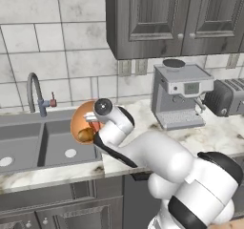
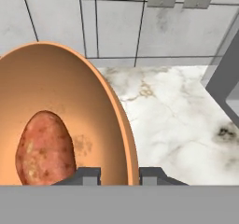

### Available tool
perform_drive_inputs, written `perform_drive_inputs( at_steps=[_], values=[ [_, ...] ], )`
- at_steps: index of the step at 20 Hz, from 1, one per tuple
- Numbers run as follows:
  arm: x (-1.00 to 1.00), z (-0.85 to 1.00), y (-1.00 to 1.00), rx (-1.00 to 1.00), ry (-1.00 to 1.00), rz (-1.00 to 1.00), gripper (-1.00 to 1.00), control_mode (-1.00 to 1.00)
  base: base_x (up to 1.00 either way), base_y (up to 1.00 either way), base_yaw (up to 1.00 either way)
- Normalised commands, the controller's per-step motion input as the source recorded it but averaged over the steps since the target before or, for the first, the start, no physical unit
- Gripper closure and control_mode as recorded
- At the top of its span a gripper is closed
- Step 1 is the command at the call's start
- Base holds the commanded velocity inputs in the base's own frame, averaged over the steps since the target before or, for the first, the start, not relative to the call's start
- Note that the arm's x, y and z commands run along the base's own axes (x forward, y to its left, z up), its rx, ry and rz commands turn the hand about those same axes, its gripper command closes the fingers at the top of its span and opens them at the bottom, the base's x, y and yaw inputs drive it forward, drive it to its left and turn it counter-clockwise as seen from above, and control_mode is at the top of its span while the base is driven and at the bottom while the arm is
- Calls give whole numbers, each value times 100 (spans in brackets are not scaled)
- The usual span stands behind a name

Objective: Dump the sweet potato and potato from the bowl so the bowl can be washed. Place the bowl in the sink after clearing the leftovers.

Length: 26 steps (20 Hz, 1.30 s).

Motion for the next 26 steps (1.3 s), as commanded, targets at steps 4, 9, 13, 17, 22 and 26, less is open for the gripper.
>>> perform_drive_inputs(
  at_steps=[4, 9, 13, 17, 22, 26],
  values=[
    [9, 0, 14, -1, 0, 0, 100, -100, 0, 0, 0],
    [17, 0, 25, -2, 0, 0, 100, -100, 0, 0, 0],
    [17, 0, 15, -1, 0, 0, 100, -100, 0, 0, 0],
    [13, -7, 10, -1, 4, 0, 100, -100, 0, 0, 0],
    [10, -20, 13, -4, 9, 0, 100, -100, 0, 0, 0],
    [11, -16, 12, -5, 6, 0, 100, -100, 0, 0, 0]
  ],
)
